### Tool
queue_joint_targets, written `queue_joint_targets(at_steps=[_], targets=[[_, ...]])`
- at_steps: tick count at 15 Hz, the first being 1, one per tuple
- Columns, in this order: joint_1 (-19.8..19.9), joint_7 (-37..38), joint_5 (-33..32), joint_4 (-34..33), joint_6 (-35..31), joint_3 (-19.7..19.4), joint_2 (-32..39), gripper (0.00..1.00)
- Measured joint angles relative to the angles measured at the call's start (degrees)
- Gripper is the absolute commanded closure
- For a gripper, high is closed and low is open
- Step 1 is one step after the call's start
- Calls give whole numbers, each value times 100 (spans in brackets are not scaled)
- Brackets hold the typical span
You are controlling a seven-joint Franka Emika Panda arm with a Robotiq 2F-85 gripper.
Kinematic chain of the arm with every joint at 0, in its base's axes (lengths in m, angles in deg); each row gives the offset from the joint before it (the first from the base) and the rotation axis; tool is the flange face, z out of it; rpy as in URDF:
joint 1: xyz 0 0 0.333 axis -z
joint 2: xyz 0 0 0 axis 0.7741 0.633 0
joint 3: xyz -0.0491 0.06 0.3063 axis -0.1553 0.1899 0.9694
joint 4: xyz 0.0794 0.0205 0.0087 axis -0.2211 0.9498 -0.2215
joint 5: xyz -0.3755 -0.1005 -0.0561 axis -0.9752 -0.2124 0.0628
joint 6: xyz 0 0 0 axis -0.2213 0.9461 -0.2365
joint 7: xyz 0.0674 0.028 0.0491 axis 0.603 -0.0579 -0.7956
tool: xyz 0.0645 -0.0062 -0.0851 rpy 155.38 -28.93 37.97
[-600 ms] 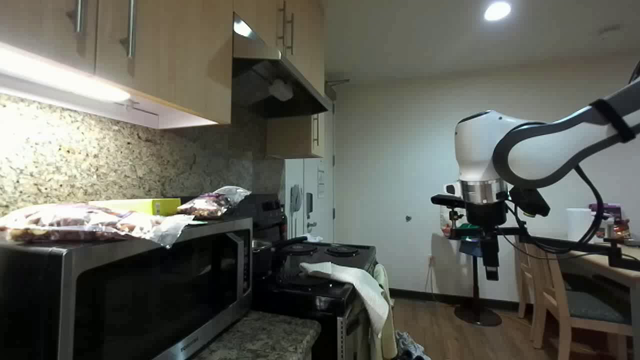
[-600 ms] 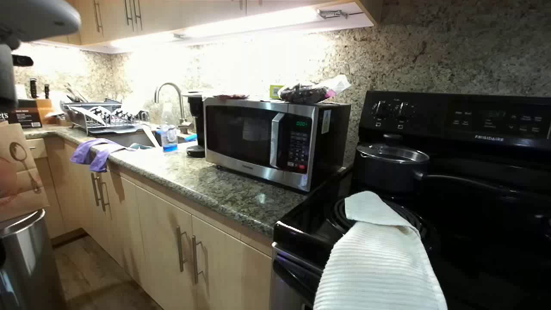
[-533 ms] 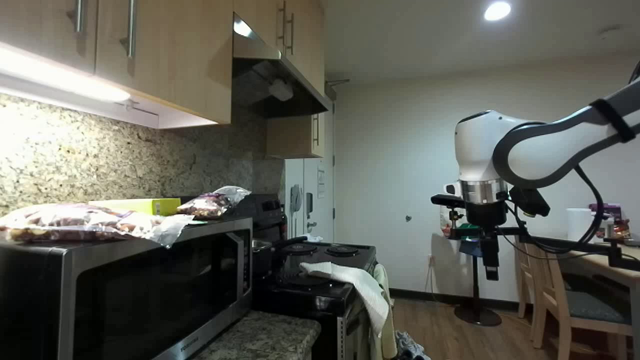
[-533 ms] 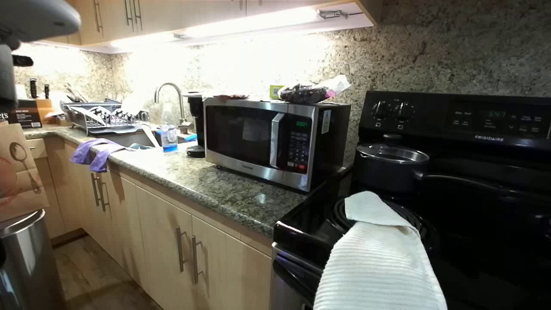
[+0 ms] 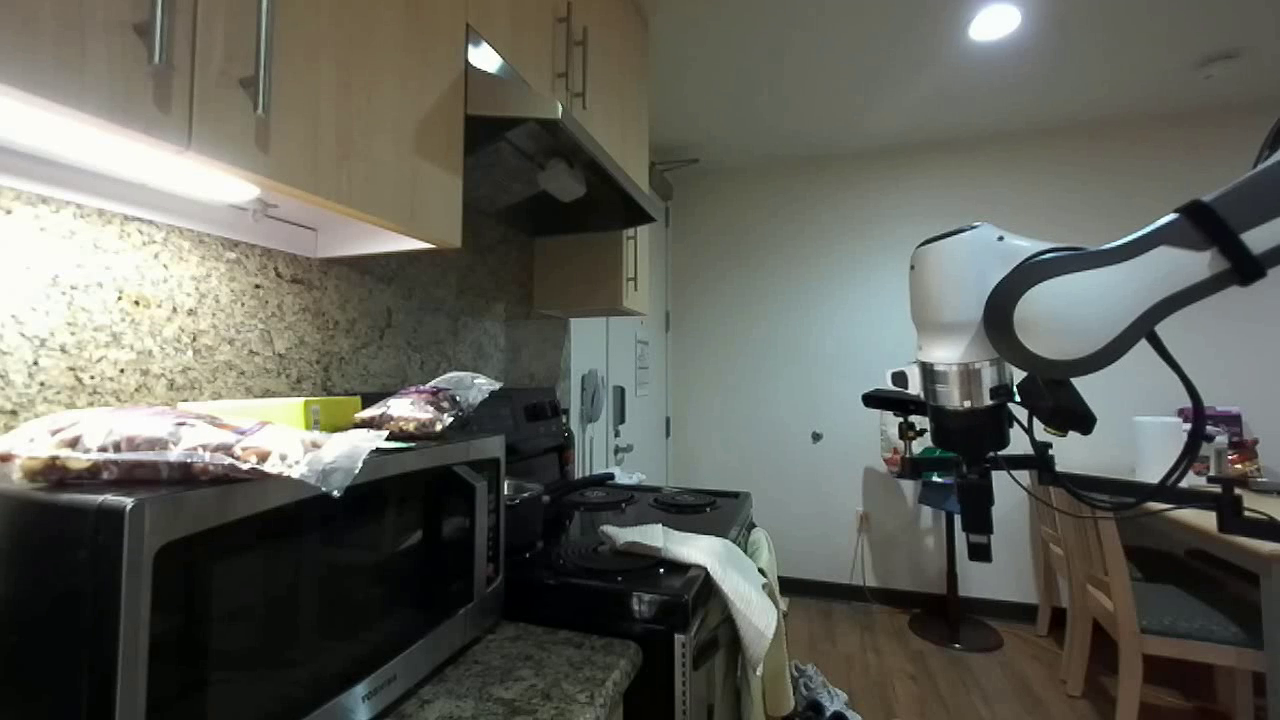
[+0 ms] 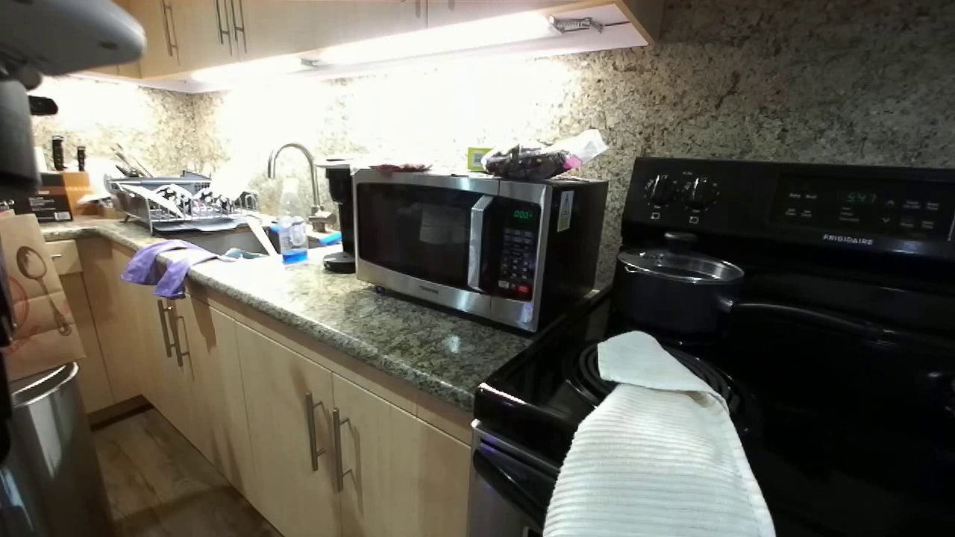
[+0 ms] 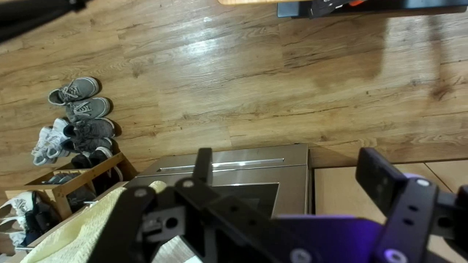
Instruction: Remove the towel from the stove and hang it on the oven door
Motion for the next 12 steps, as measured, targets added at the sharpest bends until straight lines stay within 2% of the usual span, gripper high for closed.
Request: queue_joint_targets(at_steps=[5, 12], targets=[[-60, 9, 259, -93, -1246, -333, 591, 0], [-142, 8, 659, -918, -3149, -406, 2385, 0]])
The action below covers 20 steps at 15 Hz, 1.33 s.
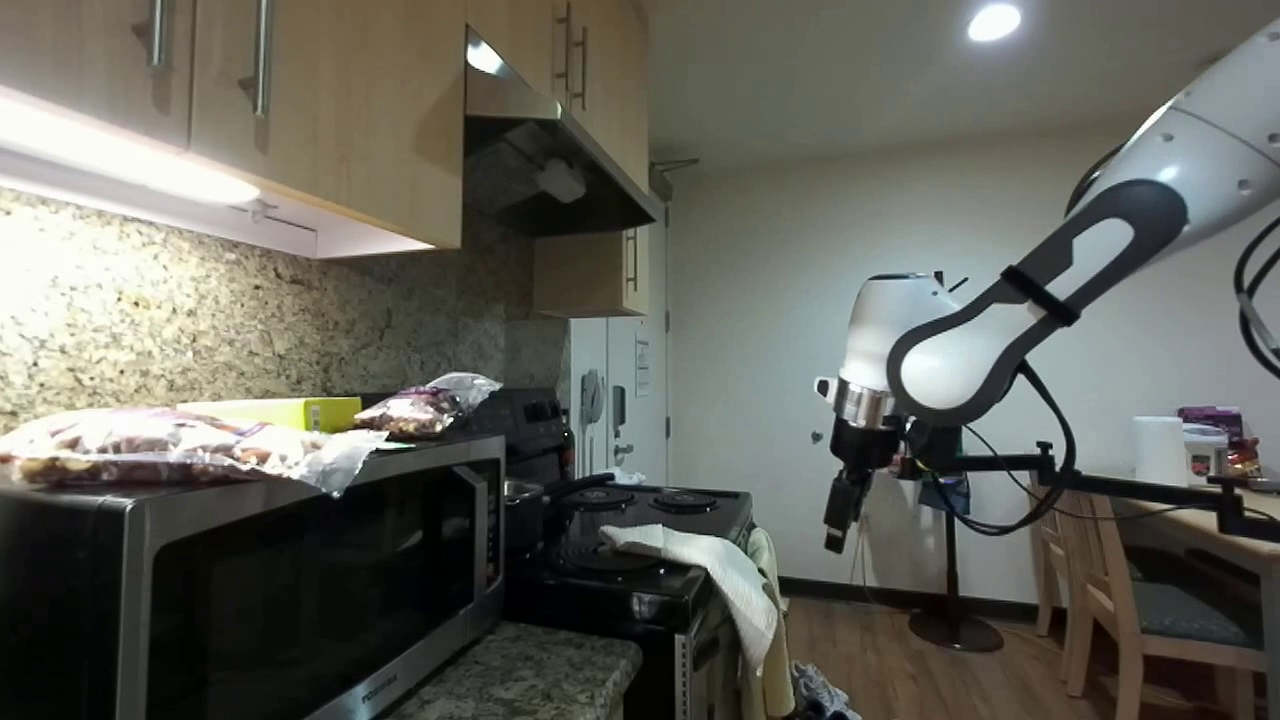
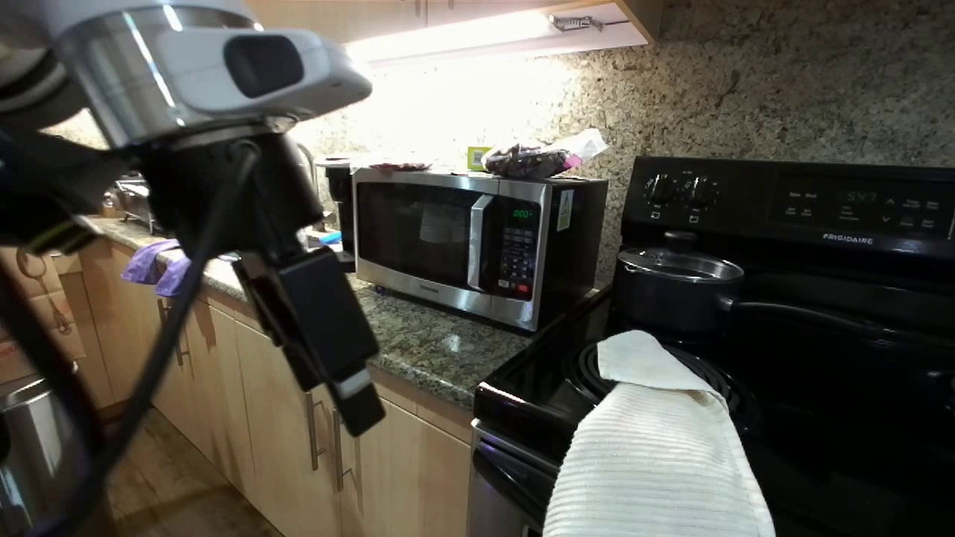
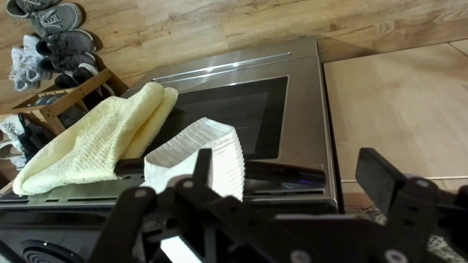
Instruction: Remove the towel from the stove and hang it on the oven door
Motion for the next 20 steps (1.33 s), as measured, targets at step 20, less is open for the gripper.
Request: queue_joint_targets(at_steps=[20], targets=[[-3, 1222, 43, -2314, -3237, -161, 4234, 0]])
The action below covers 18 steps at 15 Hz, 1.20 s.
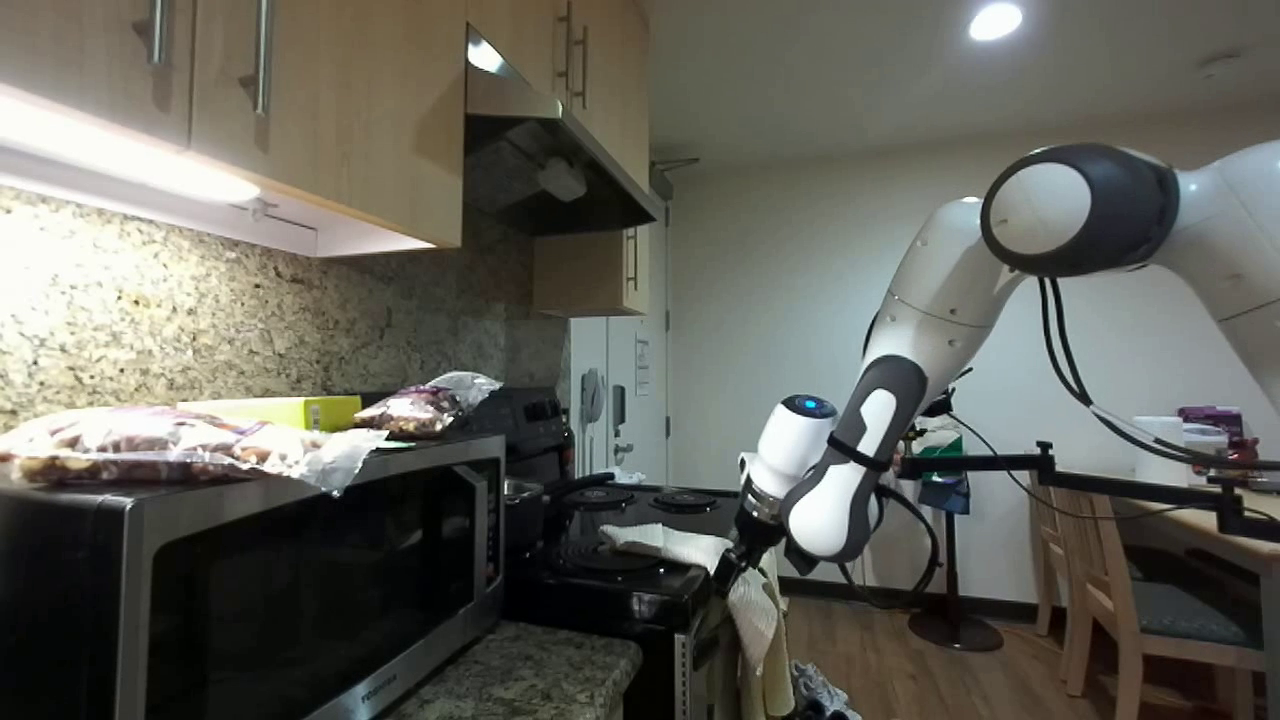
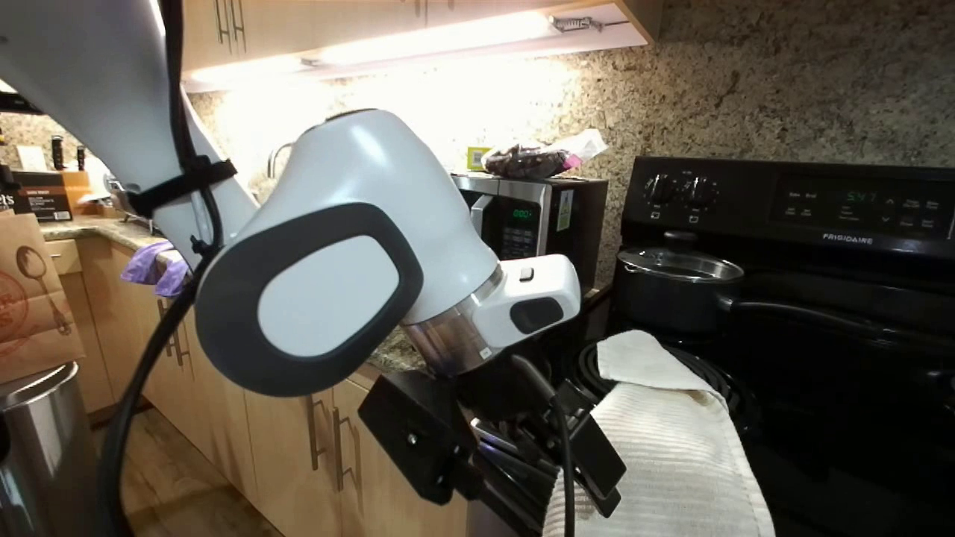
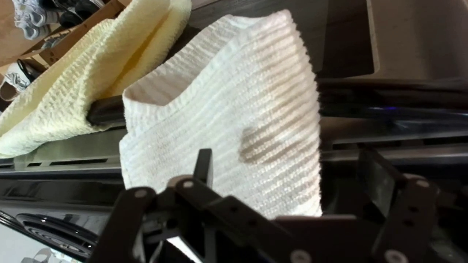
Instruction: Remove the towel from the stove and hang it on the oven door
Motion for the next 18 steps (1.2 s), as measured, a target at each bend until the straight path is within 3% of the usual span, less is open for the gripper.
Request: queue_joint_targets(at_steps=[2, 3, 4, 6, 15, 18], targets=[[-40, 0, 0, -122, -174, -46, 197, 0], [-78, 0, 0, -192, -244, -101, 279, 5], [-111, 0, 0, -270, -290, -153, 356, 26], [-137, -126, 170, -399, -335, -201, 478, 30], [-90, -409, 457, -527, -343, -121, 598, 89], [-117, -410, 458, -527, -315, -179, 504, 94]])
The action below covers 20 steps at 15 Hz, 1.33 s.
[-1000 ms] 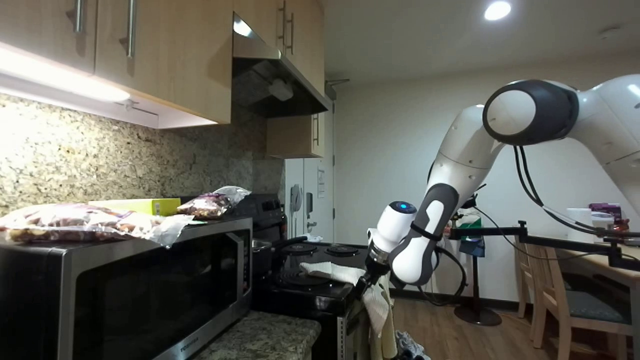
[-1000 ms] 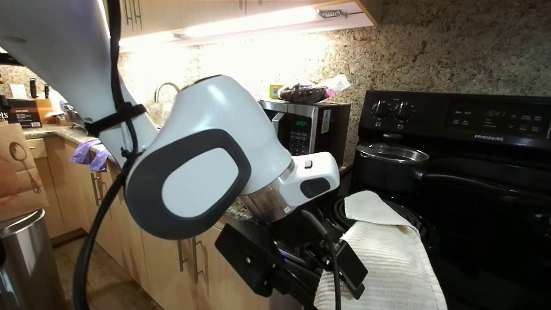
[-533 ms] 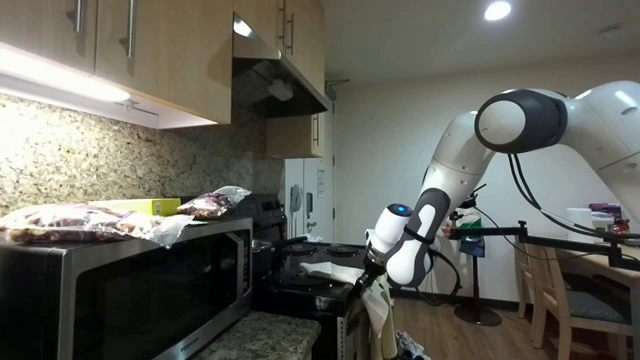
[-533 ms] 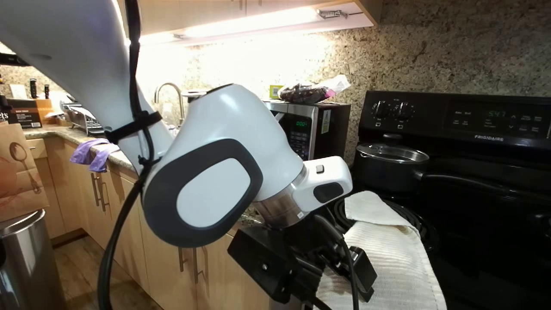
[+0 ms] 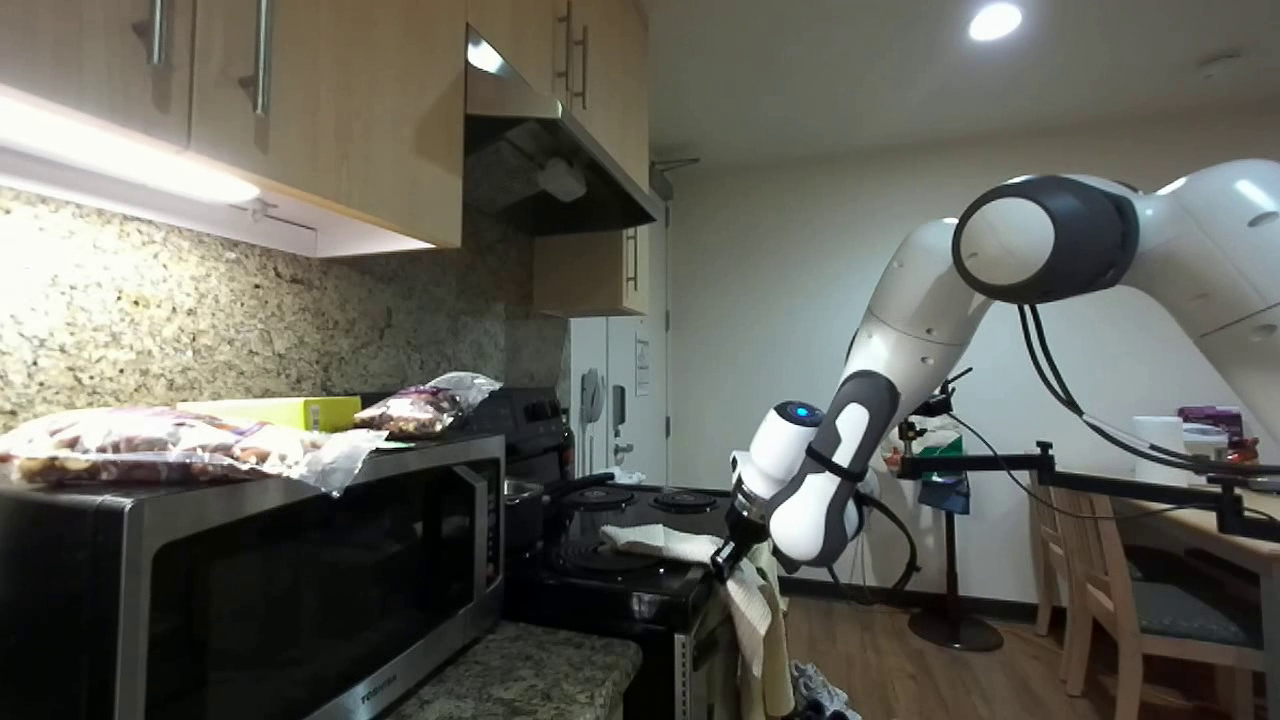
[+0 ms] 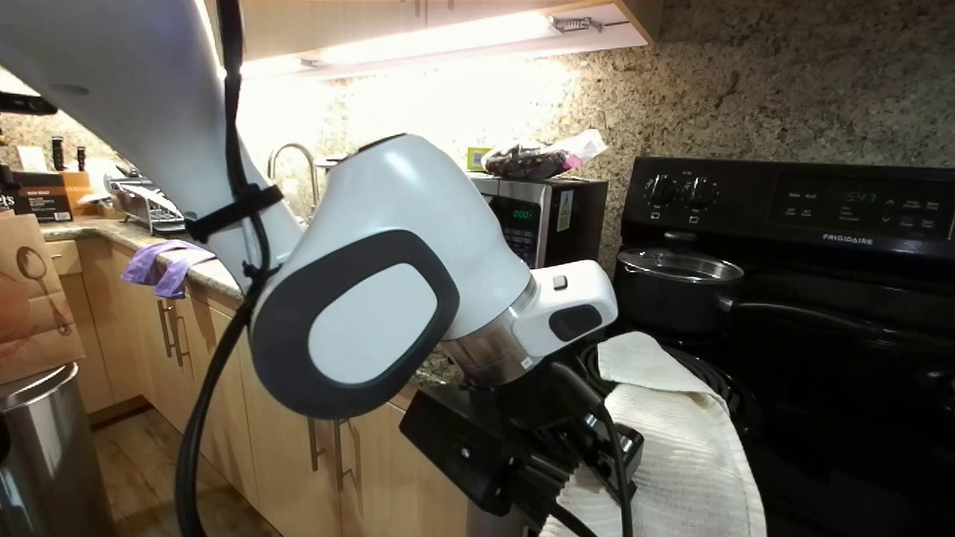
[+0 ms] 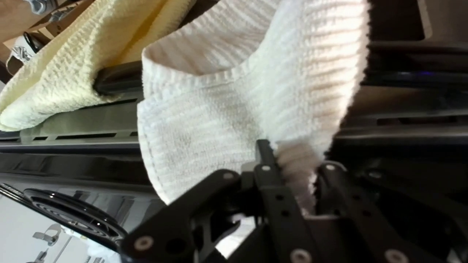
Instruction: Remove the towel from the stove and hang it on the oven door
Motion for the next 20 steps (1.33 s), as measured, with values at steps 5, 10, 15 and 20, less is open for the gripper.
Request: queue_joint_targets(at_steps=[5, 10, 15, 20], targets=[[-59, 0, -70, 164, 727, -16, -759, 91], [-545, 257, -835, 523, 1630, -328, -1972, 91], [-750, 1879, -2738, 535, 2863, -975, -2620, 91], [-202, 2632, -3279, 743, 3544, -537, -2881, 91]])
